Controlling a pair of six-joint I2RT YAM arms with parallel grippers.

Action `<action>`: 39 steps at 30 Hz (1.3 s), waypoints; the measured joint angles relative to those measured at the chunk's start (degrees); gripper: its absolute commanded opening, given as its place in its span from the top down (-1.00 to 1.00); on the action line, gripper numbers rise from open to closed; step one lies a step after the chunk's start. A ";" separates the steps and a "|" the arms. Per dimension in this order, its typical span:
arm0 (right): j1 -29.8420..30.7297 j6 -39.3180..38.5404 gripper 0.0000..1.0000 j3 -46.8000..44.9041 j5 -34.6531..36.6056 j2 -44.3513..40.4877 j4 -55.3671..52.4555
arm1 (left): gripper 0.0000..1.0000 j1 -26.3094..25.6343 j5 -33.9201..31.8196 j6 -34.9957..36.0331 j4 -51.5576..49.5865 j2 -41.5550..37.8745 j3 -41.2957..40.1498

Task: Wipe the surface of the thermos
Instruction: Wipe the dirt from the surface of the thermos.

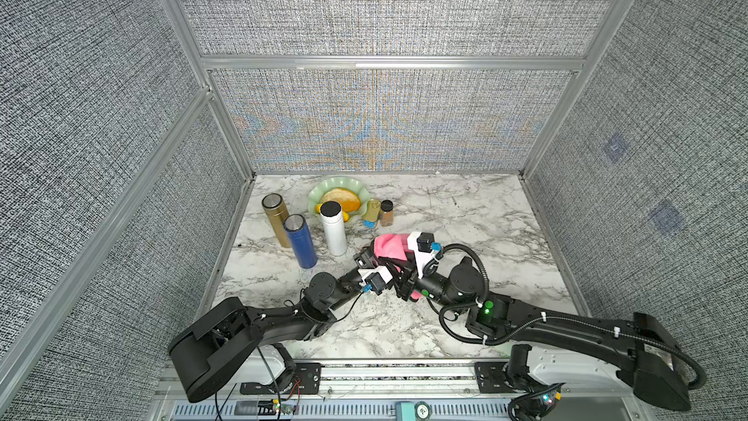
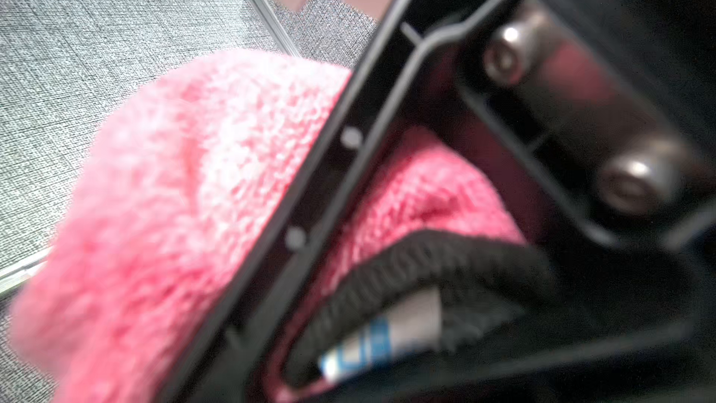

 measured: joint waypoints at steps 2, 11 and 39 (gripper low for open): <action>-1.99 1.70 1.00 0.04 -1.11 0.11 -0.15 | 1.00 0.13 -0.20 -0.55 -2.29 -0.85 0.00; -5.49 4.20 1.00 -0.20 -3.54 -1.31 -0.46 | 1.00 0.13 -0.02 -3.08 -2.95 -4.46 -1.97; -10.14 8.87 1.00 0.92 -8.94 5.46 3.10 | 1.00 0.04 -7.06 -4.70 -15.74 -7.41 -0.09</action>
